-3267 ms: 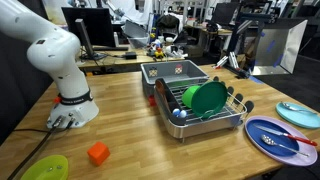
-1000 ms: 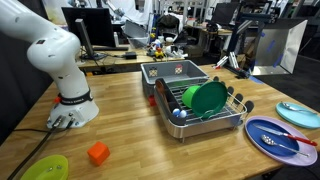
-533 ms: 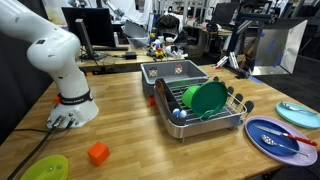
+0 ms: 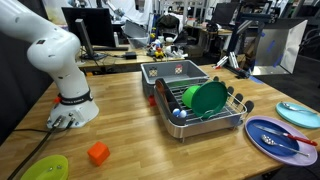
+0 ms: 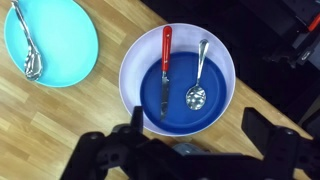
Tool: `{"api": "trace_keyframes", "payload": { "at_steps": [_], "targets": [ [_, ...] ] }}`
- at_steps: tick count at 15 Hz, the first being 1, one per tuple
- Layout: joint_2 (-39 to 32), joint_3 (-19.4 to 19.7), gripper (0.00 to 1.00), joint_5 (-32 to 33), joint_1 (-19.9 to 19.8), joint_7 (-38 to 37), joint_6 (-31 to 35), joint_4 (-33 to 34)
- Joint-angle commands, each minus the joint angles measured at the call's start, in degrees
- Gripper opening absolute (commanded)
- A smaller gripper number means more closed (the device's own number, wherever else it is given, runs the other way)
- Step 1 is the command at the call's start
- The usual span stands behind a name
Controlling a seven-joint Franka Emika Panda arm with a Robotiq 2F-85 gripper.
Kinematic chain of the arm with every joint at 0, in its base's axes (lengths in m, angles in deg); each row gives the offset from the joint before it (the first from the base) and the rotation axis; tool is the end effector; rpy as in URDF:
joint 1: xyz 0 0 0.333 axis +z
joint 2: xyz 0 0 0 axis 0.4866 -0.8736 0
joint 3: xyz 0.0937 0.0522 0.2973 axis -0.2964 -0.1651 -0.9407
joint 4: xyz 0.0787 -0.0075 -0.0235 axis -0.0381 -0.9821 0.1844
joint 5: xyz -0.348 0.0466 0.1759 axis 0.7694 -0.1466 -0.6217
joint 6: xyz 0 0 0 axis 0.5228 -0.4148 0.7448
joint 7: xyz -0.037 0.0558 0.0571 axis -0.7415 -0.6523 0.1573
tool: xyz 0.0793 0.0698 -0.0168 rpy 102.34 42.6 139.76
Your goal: Put the knife on the blue plate.
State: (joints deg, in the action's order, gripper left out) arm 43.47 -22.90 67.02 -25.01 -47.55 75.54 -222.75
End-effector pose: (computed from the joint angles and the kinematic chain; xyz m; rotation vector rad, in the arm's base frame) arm 0.3758 -0.0384 0.3524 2.9421 0.9969 -0.0504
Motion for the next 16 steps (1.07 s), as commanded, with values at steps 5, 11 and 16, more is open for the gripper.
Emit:
{"api": "trace_keyframes", "payload": {
  "at_steps": [5, 11, 16],
  "targets": [
    [-1.2, -0.8, 1.00, -0.3, -1.1, -0.4, 0.4, 0.1],
    [-5.8, 0.0, 1.00, 1.2, -2.7, 1.3, 8.2, -5.3],
    [-12.5, -0.4, 1.00, 1.2, -3.0, 7.2, 12.9, -4.5]
  ]
}}
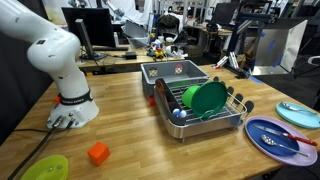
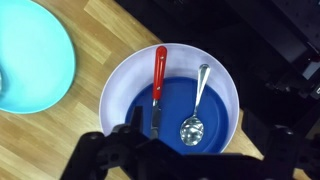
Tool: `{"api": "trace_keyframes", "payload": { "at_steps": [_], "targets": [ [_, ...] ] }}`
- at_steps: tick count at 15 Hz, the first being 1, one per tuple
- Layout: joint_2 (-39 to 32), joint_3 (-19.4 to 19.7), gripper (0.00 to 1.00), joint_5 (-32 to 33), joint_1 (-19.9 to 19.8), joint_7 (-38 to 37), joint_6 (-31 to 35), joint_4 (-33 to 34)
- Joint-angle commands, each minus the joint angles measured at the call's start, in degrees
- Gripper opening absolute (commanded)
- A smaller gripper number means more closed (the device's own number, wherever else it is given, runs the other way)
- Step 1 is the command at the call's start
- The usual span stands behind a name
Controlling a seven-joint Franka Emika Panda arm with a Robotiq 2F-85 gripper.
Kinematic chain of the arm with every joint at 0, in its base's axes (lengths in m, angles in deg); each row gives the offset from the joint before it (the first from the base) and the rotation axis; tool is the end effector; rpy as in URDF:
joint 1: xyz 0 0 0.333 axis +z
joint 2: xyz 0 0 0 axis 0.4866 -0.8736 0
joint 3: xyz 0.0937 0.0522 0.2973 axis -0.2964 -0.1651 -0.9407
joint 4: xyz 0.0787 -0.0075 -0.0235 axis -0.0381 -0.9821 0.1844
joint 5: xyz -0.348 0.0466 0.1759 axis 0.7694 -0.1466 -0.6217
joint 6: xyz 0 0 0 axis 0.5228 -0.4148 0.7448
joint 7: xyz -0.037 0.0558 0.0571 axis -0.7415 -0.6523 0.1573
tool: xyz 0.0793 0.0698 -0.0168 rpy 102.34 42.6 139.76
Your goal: Put the knife on the blue plate.
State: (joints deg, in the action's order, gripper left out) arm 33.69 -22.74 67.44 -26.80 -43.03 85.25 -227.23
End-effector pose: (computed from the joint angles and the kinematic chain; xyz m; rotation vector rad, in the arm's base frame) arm 0.3630 -0.0458 0.2725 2.9292 1.0987 -0.1709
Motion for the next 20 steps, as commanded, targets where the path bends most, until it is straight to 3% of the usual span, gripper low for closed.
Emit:
{"api": "trace_keyframes", "payload": {
  "at_steps": [1, 7, 16, 20],
  "targets": [
    [-1.1, -1.2, 1.00, -0.5, -1.1, 1.0, 0.7, 0.1],
    [-3.5, -1.5, 1.00, 0.4, -1.6, 0.5, 2.4, 0.5],
    [-19.0, -2.3, 1.00, 0.6, -3.3, 2.8, 11.7, 0.3],
    [-24.9, -2.5, 1.00, 4.8, -4.6, 0.1, 16.8, 1.6]
  ]
}}
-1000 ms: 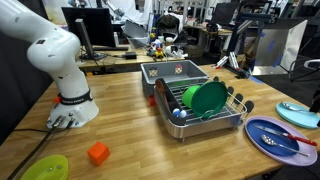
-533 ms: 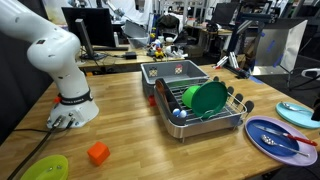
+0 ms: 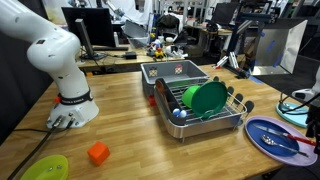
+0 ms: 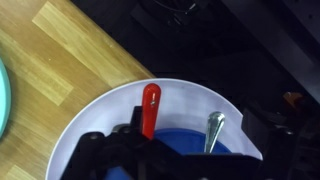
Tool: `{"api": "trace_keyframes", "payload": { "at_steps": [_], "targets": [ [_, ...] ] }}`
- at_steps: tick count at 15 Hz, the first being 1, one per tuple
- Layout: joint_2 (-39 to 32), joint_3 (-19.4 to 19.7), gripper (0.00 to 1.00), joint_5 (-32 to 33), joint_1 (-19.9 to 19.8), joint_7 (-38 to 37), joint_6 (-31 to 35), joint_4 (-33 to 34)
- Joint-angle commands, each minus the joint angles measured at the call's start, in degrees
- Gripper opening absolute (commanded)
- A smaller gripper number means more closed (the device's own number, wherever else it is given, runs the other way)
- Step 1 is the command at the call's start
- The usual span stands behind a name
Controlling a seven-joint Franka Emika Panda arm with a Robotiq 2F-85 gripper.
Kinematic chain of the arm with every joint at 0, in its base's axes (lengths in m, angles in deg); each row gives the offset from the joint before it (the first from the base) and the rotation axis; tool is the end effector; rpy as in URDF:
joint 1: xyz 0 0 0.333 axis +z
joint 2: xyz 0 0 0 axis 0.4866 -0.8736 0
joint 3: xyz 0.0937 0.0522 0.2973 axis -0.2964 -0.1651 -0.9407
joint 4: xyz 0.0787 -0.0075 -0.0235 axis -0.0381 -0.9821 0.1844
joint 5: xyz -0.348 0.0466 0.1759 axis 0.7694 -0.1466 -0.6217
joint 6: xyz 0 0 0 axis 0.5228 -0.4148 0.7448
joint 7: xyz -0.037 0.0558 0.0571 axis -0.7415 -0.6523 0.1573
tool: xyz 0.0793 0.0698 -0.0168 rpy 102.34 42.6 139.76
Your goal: Put the knife on the blue plate.
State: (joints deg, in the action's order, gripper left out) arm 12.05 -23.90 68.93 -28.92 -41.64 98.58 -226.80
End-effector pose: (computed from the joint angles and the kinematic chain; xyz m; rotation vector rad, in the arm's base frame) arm 0.3484 -0.0515 0.1555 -2.8693 -1.1544 0.3812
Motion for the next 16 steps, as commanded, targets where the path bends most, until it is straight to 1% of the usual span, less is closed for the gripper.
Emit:
{"api": "trace_keyframes", "payload": {
  "at_steps": [1, 6, 10, 11, 12, 15, 16],
  "targets": [
    [-4.4, -1.0, 1.00, 4.7, -2.7, -2.3, 4.5, 1.7],
    [-7.5, -0.5, 1.00, 10.1, -2.9, -6.4, 7.5, 4.1],
    [-9.2, -0.6, 1.00, 12.0, -3.4, -8.7, 8.1, 5.5],
    [-9.5, -0.6, 0.93, 12.2, -3.5, -9.0, 8.2, 5.7],
    [-9.7, -0.9, 0.74, 12.1, -3.8, -8.9, 8.6, 5.8],
    [-10.3, -0.9, 0.51, 12.1, -4.0, -9.0, 9.1, 6.3],
    [-10.4, -1.0, 0.45, 11.9, -4.2, -8.9, 9.1, 6.3]
  ]
}}
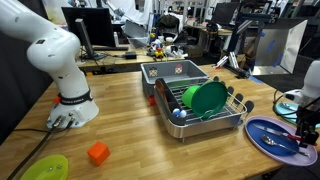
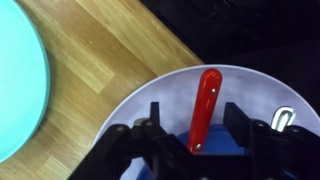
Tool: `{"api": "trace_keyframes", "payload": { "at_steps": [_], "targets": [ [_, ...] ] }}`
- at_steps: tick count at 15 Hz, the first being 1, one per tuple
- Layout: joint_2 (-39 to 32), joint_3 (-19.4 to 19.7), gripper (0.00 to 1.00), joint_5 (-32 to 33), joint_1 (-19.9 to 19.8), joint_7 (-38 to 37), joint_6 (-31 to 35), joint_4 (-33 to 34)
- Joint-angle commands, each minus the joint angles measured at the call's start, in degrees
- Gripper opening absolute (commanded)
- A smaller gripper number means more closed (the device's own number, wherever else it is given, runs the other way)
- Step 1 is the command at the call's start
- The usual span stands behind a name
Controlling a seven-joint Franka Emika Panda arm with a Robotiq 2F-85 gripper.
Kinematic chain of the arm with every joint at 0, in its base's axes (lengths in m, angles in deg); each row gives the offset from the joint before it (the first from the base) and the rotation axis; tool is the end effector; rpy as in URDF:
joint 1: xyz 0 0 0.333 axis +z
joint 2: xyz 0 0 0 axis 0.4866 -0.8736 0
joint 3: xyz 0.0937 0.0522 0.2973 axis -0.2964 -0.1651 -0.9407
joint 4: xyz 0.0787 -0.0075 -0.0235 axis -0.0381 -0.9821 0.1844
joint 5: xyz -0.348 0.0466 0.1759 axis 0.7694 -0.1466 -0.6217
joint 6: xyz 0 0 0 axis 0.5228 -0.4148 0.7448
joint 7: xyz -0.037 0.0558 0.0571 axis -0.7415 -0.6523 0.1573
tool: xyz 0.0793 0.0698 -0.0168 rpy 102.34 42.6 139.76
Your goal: Put the knife on the blue plate.
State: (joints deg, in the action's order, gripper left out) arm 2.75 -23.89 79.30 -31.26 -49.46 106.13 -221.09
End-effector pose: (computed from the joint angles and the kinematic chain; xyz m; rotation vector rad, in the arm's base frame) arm 0.3777 -0.0638 0.1260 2.8396 1.1555 -0.3154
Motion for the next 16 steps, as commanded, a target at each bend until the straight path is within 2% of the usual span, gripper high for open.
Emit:
{"api": "trace_keyframes", "payload": {
  "at_steps": [1, 5, 7, 9, 16],
  "targets": [
    [-1.1, -1.1, 0.37, 1.4, -2.0, -0.9, 1.7, 0.6],
    [-0.8, -1.5, 0.09, 0.7, -2.7, -0.5, 2.0, 0.5],
    [-0.3, -2.3, 0.00, -0.4, -3.6, 0.5, 1.9, 0.3],
    [0.0, -2.9, 0.05, -0.9, -4.6, 1.0, 1.7, 0.2],
    [5.4, -5.3, 0.05, -4.1, -8.0, 2.9, 0.6, -1.9]
  ]
}}
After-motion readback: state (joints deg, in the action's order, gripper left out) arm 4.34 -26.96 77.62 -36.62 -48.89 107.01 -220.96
